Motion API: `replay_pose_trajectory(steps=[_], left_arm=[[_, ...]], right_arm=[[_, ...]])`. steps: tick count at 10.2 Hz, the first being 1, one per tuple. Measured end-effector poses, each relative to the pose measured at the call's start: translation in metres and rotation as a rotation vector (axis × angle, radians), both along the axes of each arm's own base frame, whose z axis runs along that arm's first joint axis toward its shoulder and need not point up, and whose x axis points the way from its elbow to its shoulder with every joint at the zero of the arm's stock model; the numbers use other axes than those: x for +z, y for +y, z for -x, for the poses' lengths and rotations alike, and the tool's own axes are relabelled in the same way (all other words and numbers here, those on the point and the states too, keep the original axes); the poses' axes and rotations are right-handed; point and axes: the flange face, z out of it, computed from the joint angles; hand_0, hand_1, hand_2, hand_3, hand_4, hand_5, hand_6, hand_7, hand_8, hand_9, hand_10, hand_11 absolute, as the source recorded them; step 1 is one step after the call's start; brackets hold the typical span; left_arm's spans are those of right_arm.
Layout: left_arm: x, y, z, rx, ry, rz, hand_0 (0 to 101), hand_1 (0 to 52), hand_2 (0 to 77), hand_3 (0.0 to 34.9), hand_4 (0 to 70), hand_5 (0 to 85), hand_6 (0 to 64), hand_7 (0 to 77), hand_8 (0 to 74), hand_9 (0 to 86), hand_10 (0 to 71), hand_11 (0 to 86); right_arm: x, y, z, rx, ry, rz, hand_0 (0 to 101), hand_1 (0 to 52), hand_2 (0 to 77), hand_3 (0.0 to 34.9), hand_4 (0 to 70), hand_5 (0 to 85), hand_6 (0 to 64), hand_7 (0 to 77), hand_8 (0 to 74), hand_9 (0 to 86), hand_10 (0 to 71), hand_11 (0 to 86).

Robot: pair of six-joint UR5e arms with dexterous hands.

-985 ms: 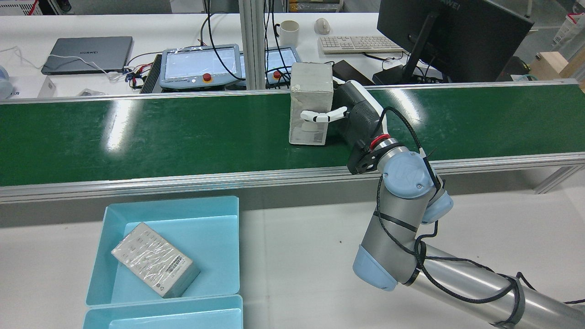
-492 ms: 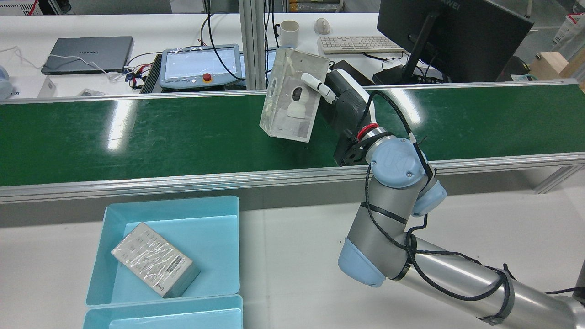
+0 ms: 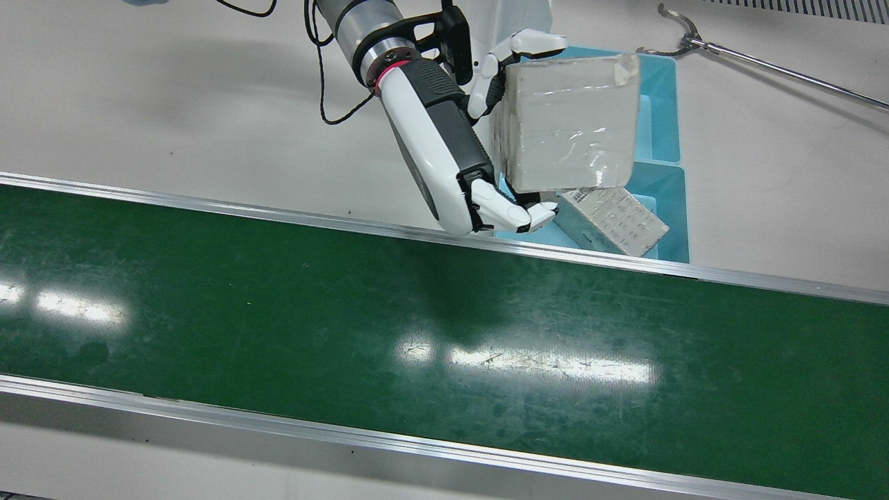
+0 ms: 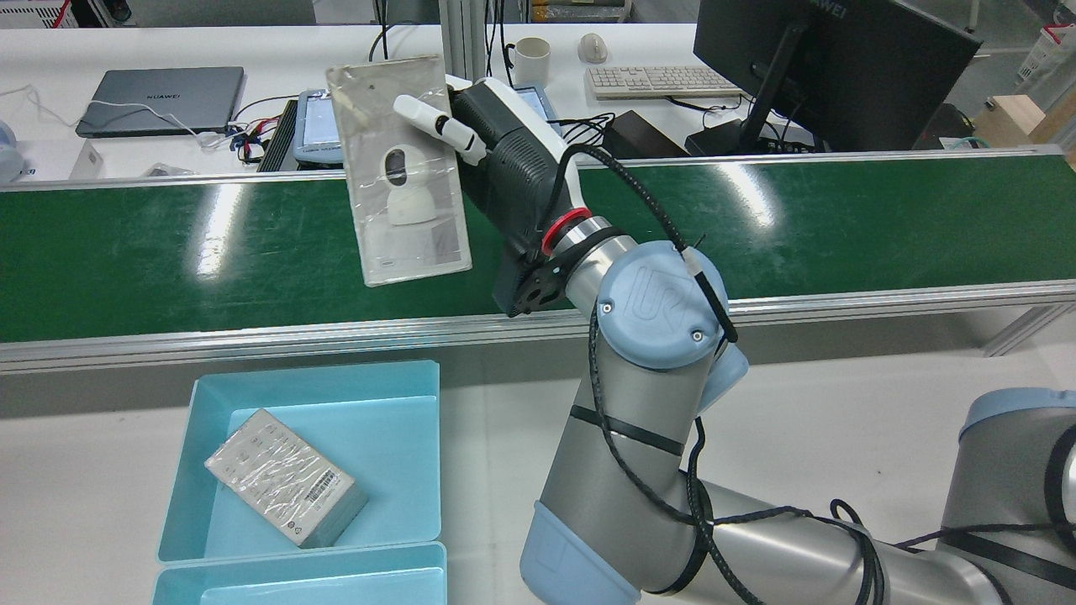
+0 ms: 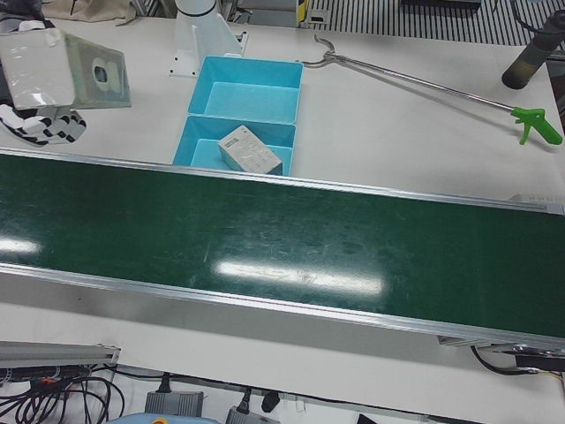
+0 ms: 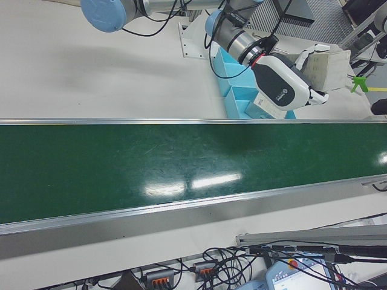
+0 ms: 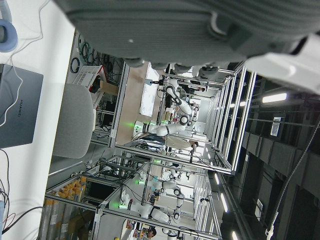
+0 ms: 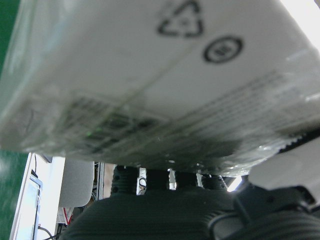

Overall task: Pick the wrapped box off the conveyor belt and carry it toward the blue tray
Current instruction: 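Lift the grasped box off the belt with the right hand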

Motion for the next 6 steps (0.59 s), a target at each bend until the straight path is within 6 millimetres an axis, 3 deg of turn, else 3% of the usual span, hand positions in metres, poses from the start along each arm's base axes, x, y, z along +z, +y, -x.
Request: replay_pose_trajectory(steps=[3, 6], left_arm=[[0.0, 0.0, 0.0, 0.0, 0.0, 0.0, 0, 0.0, 0.5, 0.0, 0.0, 1.1, 0.5, 0.5, 0.5, 0.5, 0.5, 0.5], [0.0, 0.0, 0.0, 0.0, 0.0, 0.0, 0, 0.0, 1.1, 0.0, 0.0, 1.1, 0.5, 0.5, 0.5, 0.5, 0.5, 0.5]], right_arm=[[-0.016, 0.037, 0.042, -0.035, 0.048, -0.04, 42, 0.0, 40.9, 0.3, 21.8, 70.4, 45.8, 62.7, 69.8, 69.8, 62.7, 70.4], [-0.021, 0.069, 0.084, -0.1, 0.07, -0.048, 40, 0.0, 36.5, 1.3, 21.8, 70.4, 44.7, 64.9, 61.6, 71.4, 56.7, 69.8]])
